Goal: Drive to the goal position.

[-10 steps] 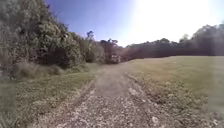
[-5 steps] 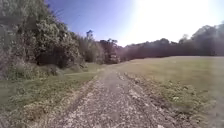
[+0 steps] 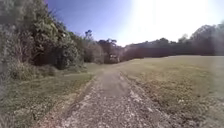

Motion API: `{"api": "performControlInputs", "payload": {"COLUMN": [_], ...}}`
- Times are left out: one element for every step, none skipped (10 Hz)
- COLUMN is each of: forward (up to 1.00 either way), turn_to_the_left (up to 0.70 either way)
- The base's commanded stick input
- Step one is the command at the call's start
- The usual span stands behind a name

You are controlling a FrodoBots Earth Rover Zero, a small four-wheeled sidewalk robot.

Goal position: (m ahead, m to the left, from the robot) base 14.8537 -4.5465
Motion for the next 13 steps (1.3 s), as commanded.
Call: {"api": "performControlInputs", "payload": {"forward": [0.30,0.30,0.30,0.30,0.30,0.30,0.30,0.30,0.30,0.30,0.30,0.30,0.30], "turn_to_the_left": [0.00,0.00,0.00,0.00,0.00,0.00,0.00,0.00,0.00,0.00,0.00,0.00,0.00]}}
